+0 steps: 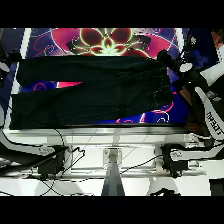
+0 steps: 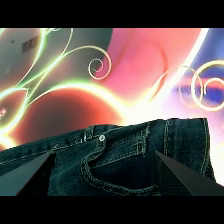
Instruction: Fold the clothes and pants, and hang the long-sleeved shirts on hangers.
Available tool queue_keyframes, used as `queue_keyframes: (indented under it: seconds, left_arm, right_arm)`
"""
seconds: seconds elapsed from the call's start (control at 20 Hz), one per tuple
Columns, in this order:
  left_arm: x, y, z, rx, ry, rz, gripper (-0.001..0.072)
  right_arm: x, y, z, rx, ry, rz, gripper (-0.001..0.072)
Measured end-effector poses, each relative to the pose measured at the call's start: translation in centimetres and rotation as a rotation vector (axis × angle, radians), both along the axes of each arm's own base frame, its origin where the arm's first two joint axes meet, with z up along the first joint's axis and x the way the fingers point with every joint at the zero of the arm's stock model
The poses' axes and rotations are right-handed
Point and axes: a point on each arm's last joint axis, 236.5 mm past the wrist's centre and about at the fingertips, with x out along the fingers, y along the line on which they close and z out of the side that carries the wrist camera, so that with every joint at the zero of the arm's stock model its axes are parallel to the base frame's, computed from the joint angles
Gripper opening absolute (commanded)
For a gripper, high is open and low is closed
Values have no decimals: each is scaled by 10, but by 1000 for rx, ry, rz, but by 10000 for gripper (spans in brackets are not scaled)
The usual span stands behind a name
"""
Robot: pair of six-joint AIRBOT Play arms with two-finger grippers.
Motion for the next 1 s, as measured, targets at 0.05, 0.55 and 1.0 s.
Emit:
queue_keyframes:
  seconds: [0.05, 0.55, 1.0]
  left_arm:
    - [-6, 0, 0, -41, 15, 5, 254]
    - [-151, 27, -86, -682, 408, 199, 667]
    - [-140, 11, -151, -985, 383, 236, 292]
  right_arm:
    - [0, 0, 0, -1, 1, 1, 696]
    - [-3, 4, -4, -13, 19, 29, 696]
    - [-5, 6, -6, -12, 29, 41, 696]
